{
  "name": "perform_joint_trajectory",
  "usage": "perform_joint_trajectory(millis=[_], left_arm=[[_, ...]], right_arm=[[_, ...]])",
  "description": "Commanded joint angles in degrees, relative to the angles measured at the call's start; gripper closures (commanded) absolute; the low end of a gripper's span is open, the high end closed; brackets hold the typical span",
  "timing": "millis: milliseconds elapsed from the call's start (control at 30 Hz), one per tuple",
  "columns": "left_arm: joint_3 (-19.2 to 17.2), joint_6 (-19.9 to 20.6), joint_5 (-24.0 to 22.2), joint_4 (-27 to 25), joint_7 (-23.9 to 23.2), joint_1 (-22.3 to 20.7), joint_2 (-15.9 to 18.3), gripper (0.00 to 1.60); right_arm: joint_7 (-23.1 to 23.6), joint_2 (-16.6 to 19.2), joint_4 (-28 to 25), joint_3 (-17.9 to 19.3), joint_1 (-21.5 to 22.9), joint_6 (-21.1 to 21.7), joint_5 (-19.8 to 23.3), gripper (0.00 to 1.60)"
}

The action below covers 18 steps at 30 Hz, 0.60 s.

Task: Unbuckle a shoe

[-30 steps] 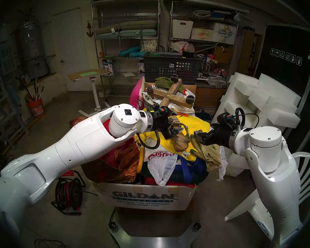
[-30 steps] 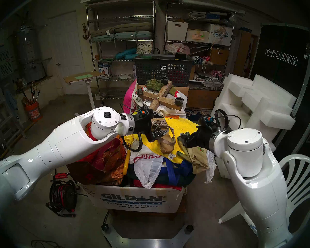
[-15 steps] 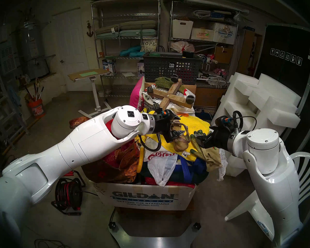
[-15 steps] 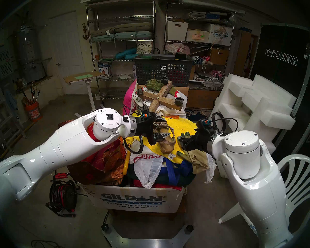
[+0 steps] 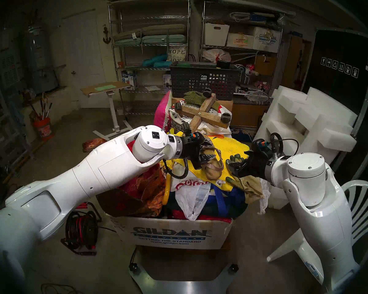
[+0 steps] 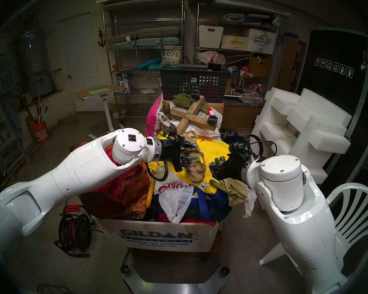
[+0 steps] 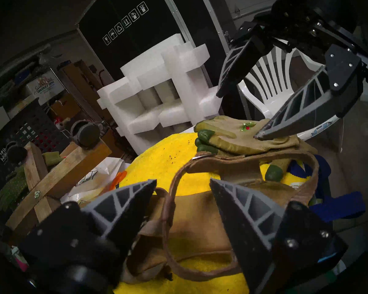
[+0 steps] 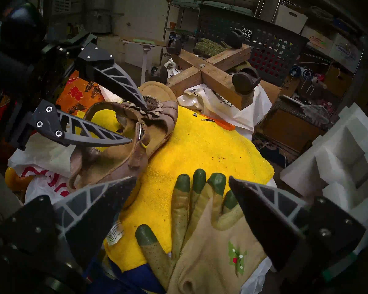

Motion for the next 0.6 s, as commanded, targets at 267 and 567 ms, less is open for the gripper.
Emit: perform_joint_trajectory(millis=[267,567], left_arm=[[-0.62,-2.52,0.26,2.01,-2.68,-2.58,-3.55,0.70],[-0.37,-2.89,0.47,2.32,-3.71,-2.33,-4.22,0.66]], right_arm=[[0.63,0.58,0.94,-1.90,1.73,-0.87,-1.00,0.00],[1.00,0.23,1.63,-2.56,2.57,-1.22,-1.55,0.00]])
